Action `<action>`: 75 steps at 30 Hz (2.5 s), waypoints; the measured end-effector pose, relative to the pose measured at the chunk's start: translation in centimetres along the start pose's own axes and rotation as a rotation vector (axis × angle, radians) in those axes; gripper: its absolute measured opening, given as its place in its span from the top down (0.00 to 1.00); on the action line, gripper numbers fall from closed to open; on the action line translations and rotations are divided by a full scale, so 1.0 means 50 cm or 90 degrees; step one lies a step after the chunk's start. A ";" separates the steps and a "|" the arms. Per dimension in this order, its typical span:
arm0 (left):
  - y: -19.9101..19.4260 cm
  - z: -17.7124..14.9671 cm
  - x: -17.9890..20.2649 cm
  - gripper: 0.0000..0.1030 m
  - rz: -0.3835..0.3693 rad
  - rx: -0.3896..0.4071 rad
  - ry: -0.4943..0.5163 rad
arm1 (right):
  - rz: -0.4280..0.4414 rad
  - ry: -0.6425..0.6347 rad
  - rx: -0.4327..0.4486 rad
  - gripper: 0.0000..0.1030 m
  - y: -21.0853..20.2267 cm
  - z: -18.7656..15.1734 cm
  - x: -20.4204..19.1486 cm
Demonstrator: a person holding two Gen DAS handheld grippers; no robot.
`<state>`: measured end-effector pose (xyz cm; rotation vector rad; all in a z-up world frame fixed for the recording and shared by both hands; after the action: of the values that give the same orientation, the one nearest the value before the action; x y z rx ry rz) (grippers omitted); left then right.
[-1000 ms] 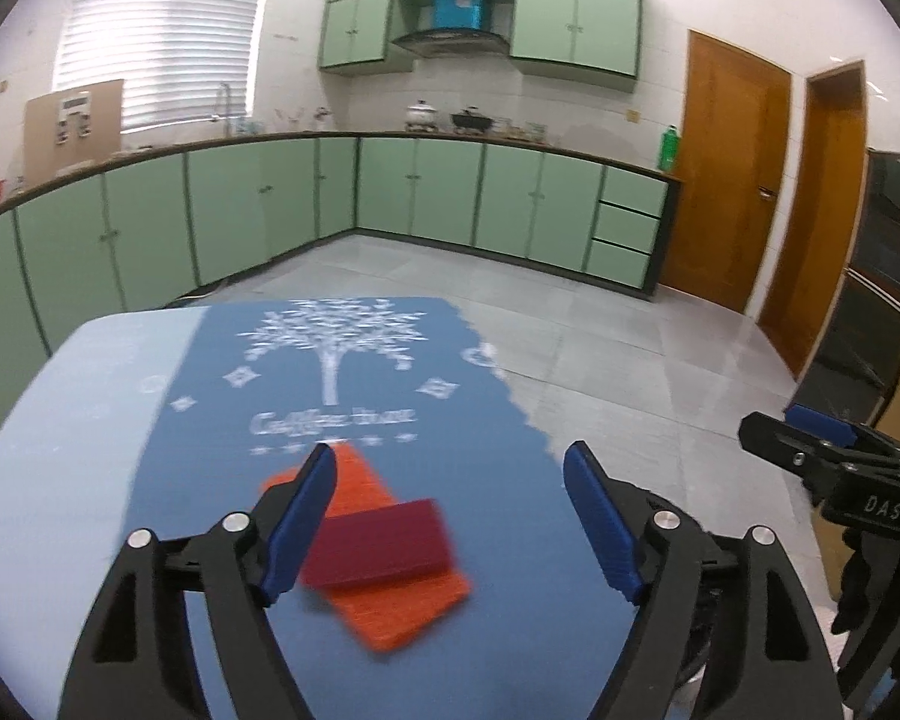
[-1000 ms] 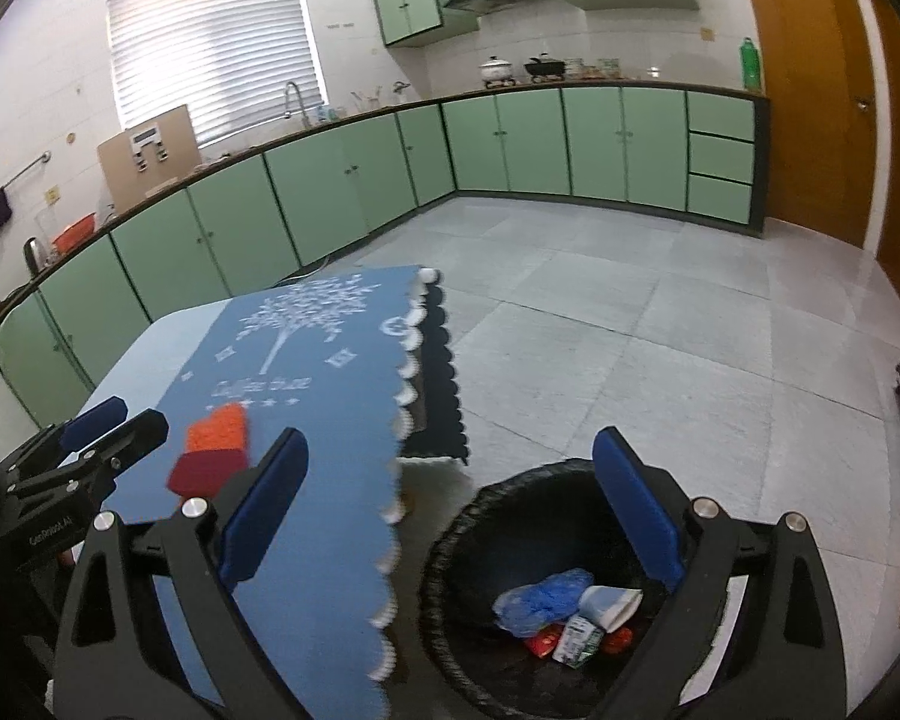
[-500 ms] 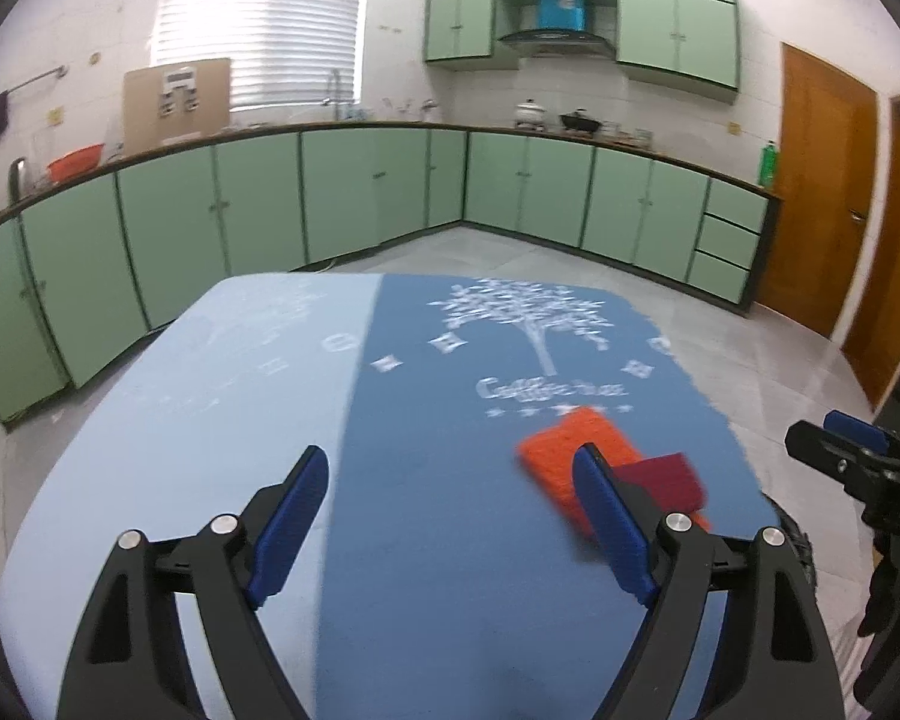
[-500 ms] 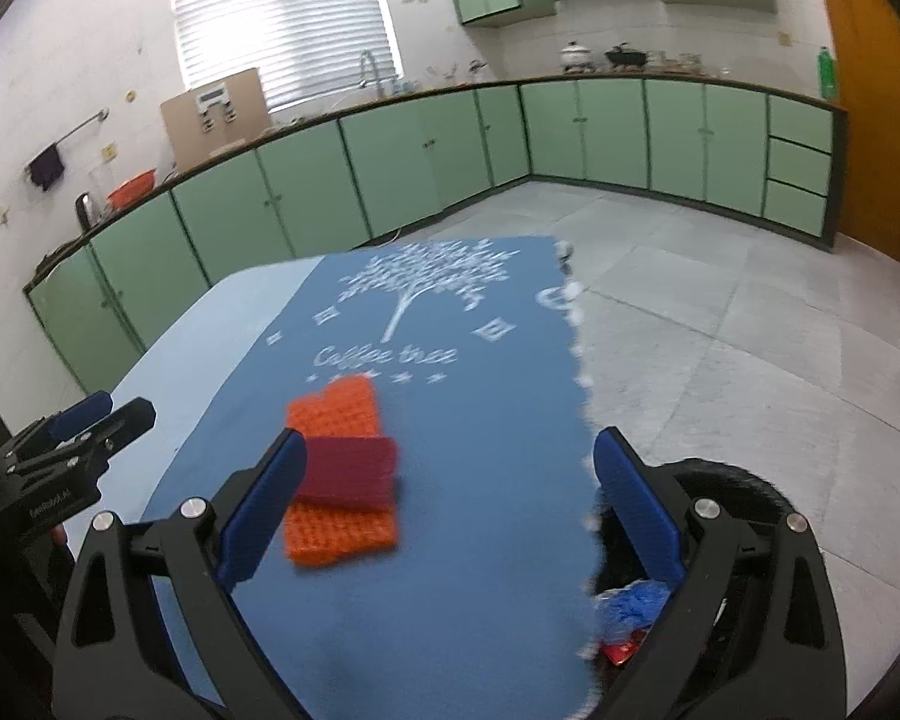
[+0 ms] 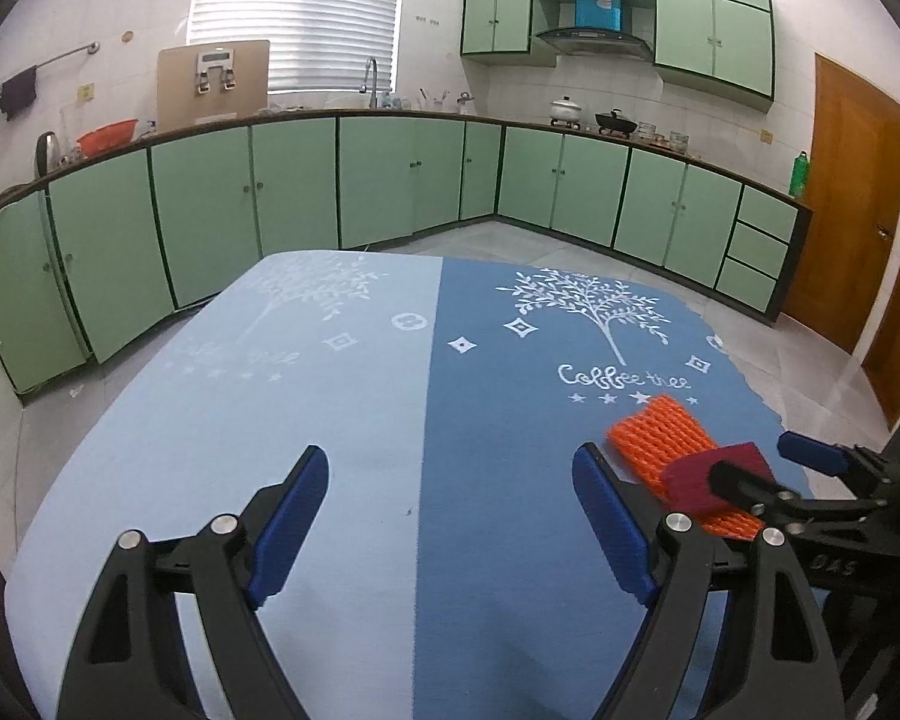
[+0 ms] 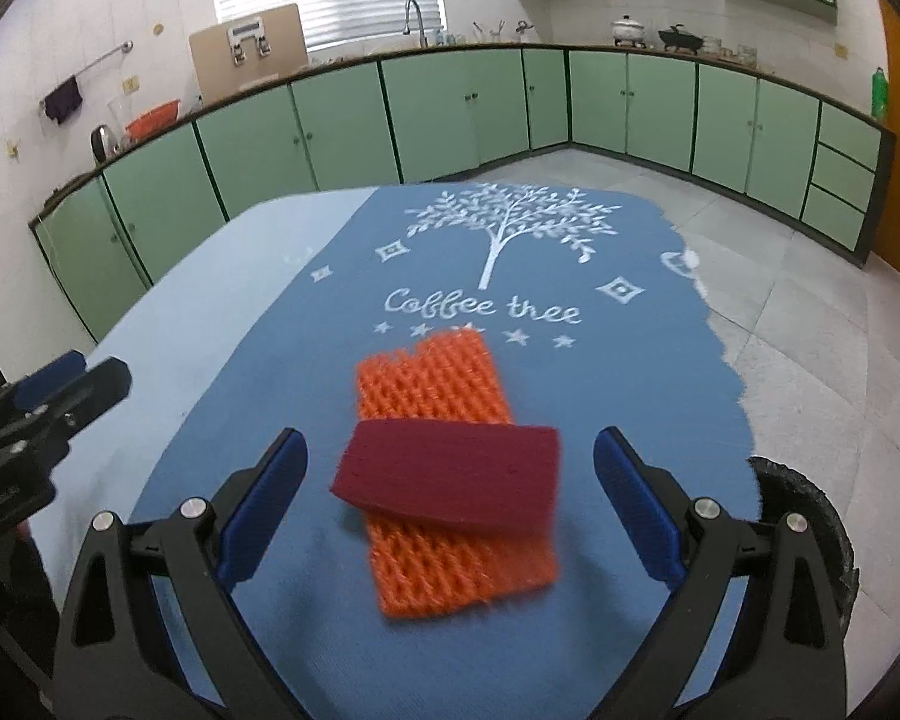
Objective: Collect trash
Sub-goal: 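Grasp the red scrubbing pad with the right tool and lift it, then grasp the orange mesh sleeve with the left tool while the right tool holds the pad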
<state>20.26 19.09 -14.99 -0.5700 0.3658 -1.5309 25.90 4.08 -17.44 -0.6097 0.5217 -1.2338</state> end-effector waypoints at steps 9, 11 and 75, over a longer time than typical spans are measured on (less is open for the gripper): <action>0.009 -0.007 -0.013 0.20 0.000 -0.009 -0.009 | -0.032 -0.005 -0.038 0.10 0.045 -0.019 -0.005; 0.012 -0.008 -0.011 0.20 -0.001 -0.011 -0.010 | -0.027 -0.006 -0.042 0.16 0.049 -0.022 -0.007; 0.150 -0.094 0.341 0.85 -0.090 -0.122 0.035 | -0.097 0.116 0.028 0.18 -0.107 -0.076 0.325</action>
<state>24.28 1.27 -20.88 -0.7172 0.5271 -1.6610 23.73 -13.30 -17.27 -0.5097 0.6079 -1.4507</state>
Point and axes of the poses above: each gripper's, at about its wrist camera, not at the fingertips, and y roughly the way its jaws point, x to its right, z to its top, the point moved 8 cm from there along y, roughly the way its jaws point, and after that the axes turned 7 degrees about -z, right-handed, at the moved point
